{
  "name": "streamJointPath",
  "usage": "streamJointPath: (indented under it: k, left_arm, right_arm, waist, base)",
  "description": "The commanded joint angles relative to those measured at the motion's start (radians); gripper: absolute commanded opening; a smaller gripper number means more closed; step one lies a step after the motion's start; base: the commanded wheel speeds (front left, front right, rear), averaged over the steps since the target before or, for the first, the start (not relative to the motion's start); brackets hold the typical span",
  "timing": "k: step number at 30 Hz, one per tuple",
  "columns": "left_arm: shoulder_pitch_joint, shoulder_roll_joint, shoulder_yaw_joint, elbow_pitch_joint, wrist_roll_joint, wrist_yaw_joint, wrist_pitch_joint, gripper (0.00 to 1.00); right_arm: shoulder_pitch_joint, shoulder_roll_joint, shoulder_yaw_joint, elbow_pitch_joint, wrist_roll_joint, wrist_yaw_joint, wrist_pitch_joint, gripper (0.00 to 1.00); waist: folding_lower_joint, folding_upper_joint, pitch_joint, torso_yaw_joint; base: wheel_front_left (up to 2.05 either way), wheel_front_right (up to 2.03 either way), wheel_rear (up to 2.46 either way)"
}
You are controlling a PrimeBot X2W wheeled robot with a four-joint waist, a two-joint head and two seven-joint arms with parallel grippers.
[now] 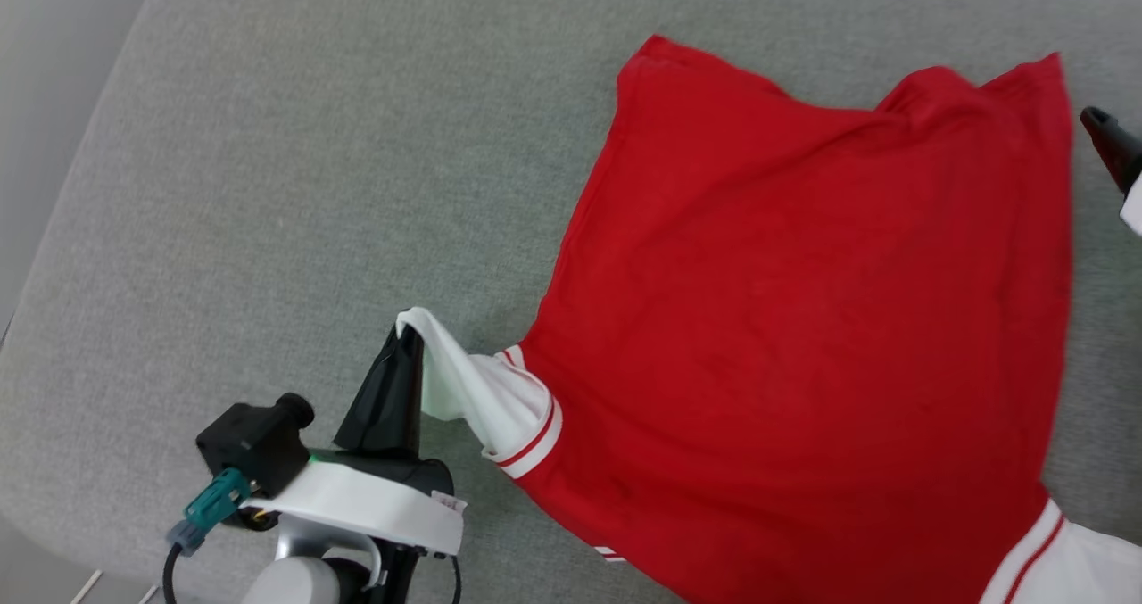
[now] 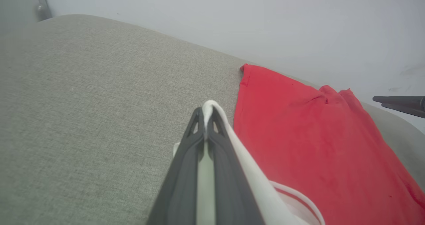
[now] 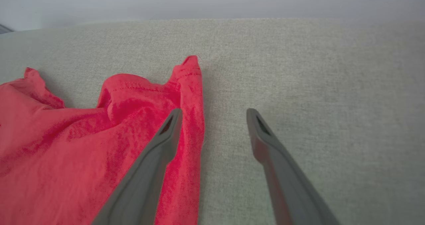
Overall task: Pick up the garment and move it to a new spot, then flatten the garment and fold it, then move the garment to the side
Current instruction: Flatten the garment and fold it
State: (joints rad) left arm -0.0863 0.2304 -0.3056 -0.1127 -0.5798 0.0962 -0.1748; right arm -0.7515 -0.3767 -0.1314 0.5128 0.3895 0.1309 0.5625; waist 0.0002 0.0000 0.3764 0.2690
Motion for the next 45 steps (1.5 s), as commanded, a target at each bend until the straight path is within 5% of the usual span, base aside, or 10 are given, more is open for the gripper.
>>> streamJointPath:
  k: [1, 14, 15, 17, 30, 38, 45]
  left_arm:
    - [-0.028, -0.011, -0.008, 0.003, 0.006, -0.01, -0.011, 0.0]
    - [-0.087, -0.039, -0.032, 0.049, 0.006, -0.041, -0.041, 0.0]
    - [-0.088, -0.04, -0.033, 0.053, 0.005, -0.042, -0.041, 0.0]
    - [-0.089, -0.04, -0.034, 0.06, 0.003, -0.043, -0.045, 0.0]
    - [-0.051, -0.008, -0.001, 0.101, -0.016, -0.021, -0.031, 0.0]
    - [0.003, 0.039, 0.05, 0.108, -0.041, 0.011, -0.003, 0.0]
    - [0.047, 0.075, 0.086, 0.099, -0.057, 0.048, 0.031, 0.0]
  right_arm:
    - [-0.054, -0.018, 0.015, 0.023, -0.017, 0.0, 0.062, 1.0]
    - [-0.11, -0.006, 0.024, 0.228, -0.101, -0.001, 0.397, 1.0]
    - [-0.109, -0.002, 0.022, 0.232, -0.106, -0.001, 0.414, 0.47]
    - [-0.111, 0.005, 0.019, 0.222, -0.112, -0.001, 0.424, 0.0]
    - [-0.127, -0.073, 0.05, 0.065, -0.102, 0.0, 0.377, 0.0]
    - [0.069, -0.118, 0.052, -0.096, -0.02, 0.0, 0.373, 0.0]
    - [0.357, -0.087, 0.002, -0.307, 0.031, 0.0, 0.353, 0.0]
  waist:
    - [-0.0002, 0.0, 0.06, 0.048]
    - [-0.0002, 0.0, 0.14, 0.086]
    - [-0.0002, 0.0, 0.141, 0.086]
    - [-0.0002, 0.0, 0.14, 0.084]
    - [-0.0002, 0.0, 0.022, 0.018]
    - [-0.0002, 0.0, -0.069, -0.1]
    - [-0.0002, 0.0, -0.124, -0.21]
  base:
    - [0.0, 0.0, 0.0]
    - [0.0, 0.0, 0.0]
    - [0.0, 0.0, 0.0]
    - [0.0, 0.0, 0.0]
    - [0.0, 0.0, 0.0]
    - [0.0, 0.0, 0.0]
    - [0.0, 0.0, 0.0]
